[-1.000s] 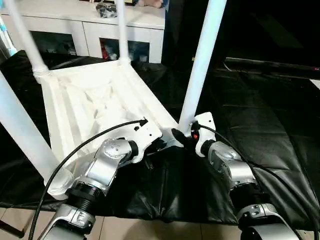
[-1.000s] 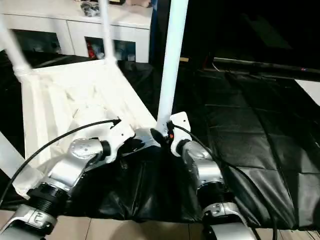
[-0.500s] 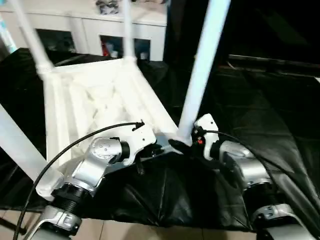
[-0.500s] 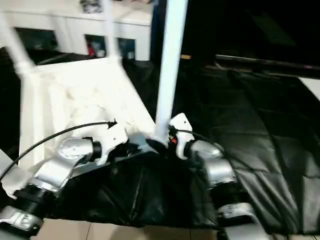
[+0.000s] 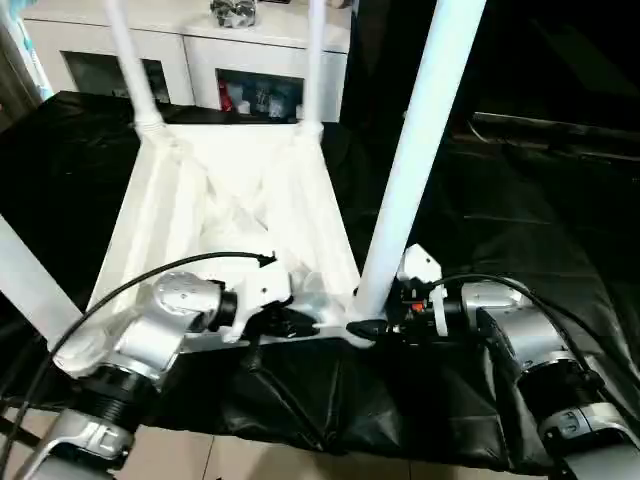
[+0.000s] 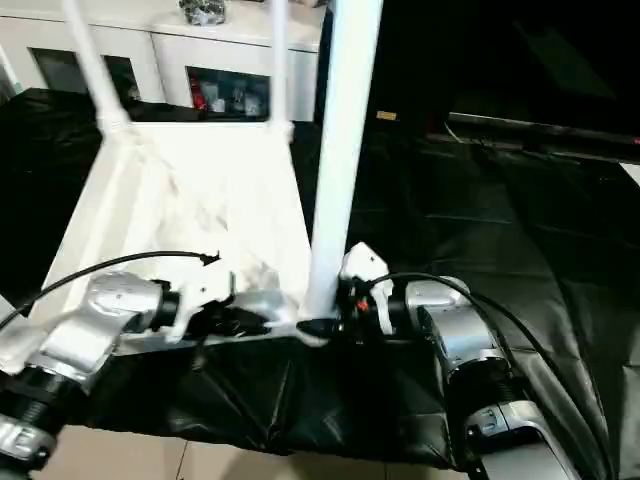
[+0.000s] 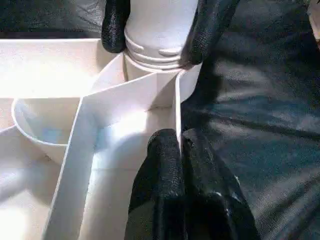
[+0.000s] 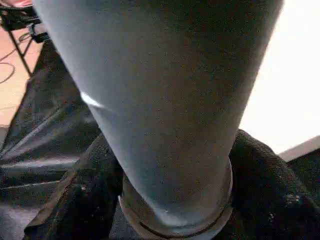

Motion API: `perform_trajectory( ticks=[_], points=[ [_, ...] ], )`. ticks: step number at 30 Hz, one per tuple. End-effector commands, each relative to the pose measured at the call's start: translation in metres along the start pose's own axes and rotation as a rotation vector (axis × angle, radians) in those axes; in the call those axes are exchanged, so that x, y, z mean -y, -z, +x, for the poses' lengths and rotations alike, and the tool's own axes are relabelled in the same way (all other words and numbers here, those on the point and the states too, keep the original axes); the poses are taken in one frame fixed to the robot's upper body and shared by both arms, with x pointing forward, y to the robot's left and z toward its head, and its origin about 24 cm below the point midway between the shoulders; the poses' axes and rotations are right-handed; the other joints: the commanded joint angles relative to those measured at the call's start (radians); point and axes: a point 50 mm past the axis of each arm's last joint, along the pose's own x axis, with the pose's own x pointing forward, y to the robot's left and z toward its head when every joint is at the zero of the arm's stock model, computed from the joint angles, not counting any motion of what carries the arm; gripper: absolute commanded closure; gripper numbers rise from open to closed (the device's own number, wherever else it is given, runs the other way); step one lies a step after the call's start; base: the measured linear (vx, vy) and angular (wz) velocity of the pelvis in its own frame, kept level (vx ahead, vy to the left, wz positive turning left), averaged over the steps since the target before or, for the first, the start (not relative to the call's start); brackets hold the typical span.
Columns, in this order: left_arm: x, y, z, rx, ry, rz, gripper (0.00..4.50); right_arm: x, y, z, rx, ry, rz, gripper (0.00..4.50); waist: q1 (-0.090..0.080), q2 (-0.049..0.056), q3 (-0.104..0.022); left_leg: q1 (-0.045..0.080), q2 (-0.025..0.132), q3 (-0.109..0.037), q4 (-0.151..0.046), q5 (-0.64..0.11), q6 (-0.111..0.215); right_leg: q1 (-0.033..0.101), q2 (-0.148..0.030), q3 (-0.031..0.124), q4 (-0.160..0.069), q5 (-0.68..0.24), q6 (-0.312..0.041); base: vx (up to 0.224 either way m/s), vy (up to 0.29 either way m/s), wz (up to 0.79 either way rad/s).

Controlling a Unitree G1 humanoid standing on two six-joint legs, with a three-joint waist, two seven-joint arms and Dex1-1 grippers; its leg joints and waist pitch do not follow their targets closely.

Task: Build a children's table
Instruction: Rotate leg to tighten

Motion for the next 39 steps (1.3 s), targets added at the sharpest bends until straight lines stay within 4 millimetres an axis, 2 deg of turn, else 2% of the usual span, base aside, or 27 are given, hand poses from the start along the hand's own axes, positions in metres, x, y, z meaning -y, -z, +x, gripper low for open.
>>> perform_trajectory(
  ticks=[1,7,8,11,13,14,15,16,17,19,20,23,26,27,28,29,31,32,34,36,37,39],
  points=[
    [0.002,-0.015,0.008,0.040,0.045,0.051,4.50,-0.010,-0.002,0.014,-0.016,-0.106,-0.027,1.73,0.000,0.005,-0.065,-0.003,-0.007,0.018,-0.060,-0.203,0.043,0.061,-0.037,0.044,-0.057,-0.242,-0.201,0.000,0.000,0.00],
    [0.002,-0.011,0.008,0.038,-0.006,0.044,4.50,-0.014,0.000,0.019,0.001,-0.122,-0.003,1.84,0.003,0.005,-0.066,-0.003,-0.007,0.018,-0.060,-0.196,0.042,0.061,-0.036,0.044,-0.055,-0.232,-0.201,0.000,0.000,0.00],
    [0.001,-0.012,0.008,0.039,-0.020,0.043,4.50,-0.014,0.001,0.020,0.005,-0.113,0.003,1.85,0.004,0.008,-0.065,-0.003,-0.007,0.018,-0.061,-0.203,0.039,0.061,-0.037,0.044,-0.056,-0.241,-0.198,0.000,0.000,0.00],
    [-0.007,-0.013,0.014,0.030,-0.139,0.031,4.50,-0.010,0.001,0.025,0.063,-0.005,0.050,1.85,0.003,0.007,-0.061,0.000,-0.008,0.018,-0.063,-0.231,0.031,0.059,-0.036,0.043,-0.064,-0.284,-0.184,0.000,0.000,0.00],
    [-0.013,-0.016,0.021,0.040,-0.222,0.017,4.50,-0.001,0.002,0.031,0.087,0.163,0.099,1.85,-0.003,0.005,-0.055,0.001,-0.011,0.016,-0.066,-0.275,0.012,0.053,-0.036,0.042,-0.076,-0.391,-0.147,0.000,0.000,0.00],
    [-0.017,-0.021,0.028,0.042,-0.286,0.010,4.50,0.004,0.003,0.038,0.093,0.292,0.113,1.85,-0.005,0.004,-0.055,0.005,-0.014,0.013,-0.065,-0.293,-0.002,0.052,-0.039,0.038,-0.084,-0.466,-0.117,0.000,0.000,0.00],
    [-0.017,-0.021,0.028,0.042,-0.286,0.010,4.50,0.004,0.003,0.038,0.093,0.292,0.113,1.85,-0.009,0.002,-0.052,0.005,-0.016,0.013,-0.065,-0.304,-0.006,0.050,-0.038,0.036,-0.089,-0.504,-0.100,0.000,0.000,0.00],
    [-0.019,-0.024,0.034,0.039,-0.325,-0.001,4.50,0.006,0.004,0.044,0.102,0.364,0.131,1.85,-0.013,0.004,-0.054,0.006,-0.019,0.009,-0.064,-0.317,-0.007,0.051,-0.040,0.031,-0.096,-0.556,-0.071,0.000,0.000,0.00],
    [-0.021,-0.027,0.040,0.042,-0.355,-0.018,4.50,0.008,0.003,0.049,0.111,0.422,0.145,1.85,-0.020,0.007,-0.054,0.006,-0.019,0.007,-0.064,-0.325,-0.006,0.049,-0.041,0.029,-0.102,-0.575,-0.060,0.000,0.000,0.00],
    [-0.021,-0.030,0.046,0.048,-0.378,-0.032,4.50,0.009,0.002,0.054,0.123,0.478,0.168,1.85,-0.027,0.004,-0.055,0.005,-0.021,0.007,-0.062,-0.329,-0.003,0.046,-0.039,0.027,-0.106,-0.582,-0.050,0.000,0.000,0.00],
    [-0.021,-0.033,0.051,0.050,-0.397,-0.043,4.50,0.010,0.001,0.058,0.133,0.521,0.190,1.85,-0.027,0.008,-0.056,0.005,-0.022,0.006,-0.062,-0.330,0.002,0.046,-0.037,0.025,-0.106,-0.578,-0.049,0.000,0.000,0.00],
    [-0.019,-0.041,0.072,0.061,-0.428,-0.061,4.50,0.010,-0.014,0.080,0.206,0.617,0.277,1.85,-0.034,0.007,-0.059,0.005,-0.022,0.007,-0.063,-0.321,0.004,0.043,-0.034,0.029,-0.101,-0.526,-0.065,0.000,0.000,0.00],
    [-0.014,-0.040,0.075,0.051,-0.383,-0.040,4.50,0.004,-0.024,0.089,0.239,0.556,0.234,1.85,-0.034,0.005,-0.061,-0.001,-0.019,0.008,-0.065,-0.306,0.015,0.047,-0.032,0.032,-0.093,-0.459,-0.083,0.000,0.000,0.00],
    [-0.013,-0.039,0.075,0.048,-0.379,-0.037,4.50,0.003,-0.026,0.090,0.248,0.546,0.230,1.50,-0.034,0.005,-0.062,-0.001,-0.019,0.010,-0.064,-0.300,0.021,0.048,-0.033,0.034,-0.090,-0.436,-0.093,0.000,0.000,0.00],
    [-0.012,-0.038,0.073,0.045,-0.365,-0.033,4.50,0.003,-0.027,0.089,0.258,0.527,0.225,1.50,-0.033,-0.001,-0.063,-0.004,-0.018,0.012,-0.064,-0.282,0.026,0.050,-0.033,0.036,-0.086,-0.405,-0.104,0.000,0.000,0.00],
    [-0.012,-0.037,0.072,0.043,-0.358,-0.029,4.50,0.003,-0.027,0.088,0.260,0.519,0.222,1.50,-0.031,0.004,-0.064,-0.004,-0.017,0.012,-0.064,-0.267,0.029,0.051,-0.034,0.038,-0.081,-0.380,-0.116,0.000,0.000,0.00],
    [-0.011,-0.035,0.069,0.041,-0.347,-0.020,4.50,0.003,-0.026,0.086,0.259,0.508,0.213,1.10,-0.032,0.003,-0.065,-0.007,-0.016,0.013,-0.064,-0.245,0.033,0.055,-0.034,0.039,-0.076,-0.346,-0.128,0.000,0.000,0.00],
    [-0.009,-0.033,0.063,0.051,-0.307,-0.001,4.50,0.004,-0.023,0.078,0.232,0.499,0.187,1.08,-0.033,-0.002,-0.064,-0.007,-0.017,0.014,-0.064,-0.241,0.036,0.055,-0.034,0.039,-0.077,-0.342,-0.131,0.000,0.000,0.00],
    [-0.007,-0.030,0.058,0.054,-0.275,0.008,4.50,0.006,-0.019,0.070,0.205,0.494,0.160,0.93,-0.037,0.001,-0.065,-0.012,-0.017,0.013,-0.064,-0.227,0.038,0.060,-0.036,0.040,-0.073,-0.330,-0.133,0.000,0.000,0.00],
    [-0.007,-0.029,0.056,0.052,-0.264,0.010,4.50,0.007,-0.018,0.067,0.197,0.487,0.150,0.77,-0.038,0.003,-0.064,-0.008,-0.015,0.015,-0.063,-0.218,0.039,0.057,-0.034,0.042,-0.071,-0.303,-0.147,0.000,0.000,0.00],
    [-0.005,-0.028,0.053,0.058,-0.241,0.019,4.50,0.007,-0.017,0.063,0.191,0.474,0.139,0.77,-0.039,-0.002,-0.064,-0.008,-0.015,0.016,-0.063,-0.220,0.043,0.058,-0.035,0.042,-0.070,-0.305,-0.153,0.000,0.000,0.00],
    [-0.001,-0.023,0.046,0.050,-0.182,0.032,4.50,0.008,-0.014,0.051,0.168,0.417,0.105,0.77,-0.039,0.002,-0.065,-0.007,-0.013,0.016,-0.063,-0.215,0.045,0.058,-0.035,0.043,-0.068,-0.294,-0.161,0.000,0.000,0.00]
  ],
)
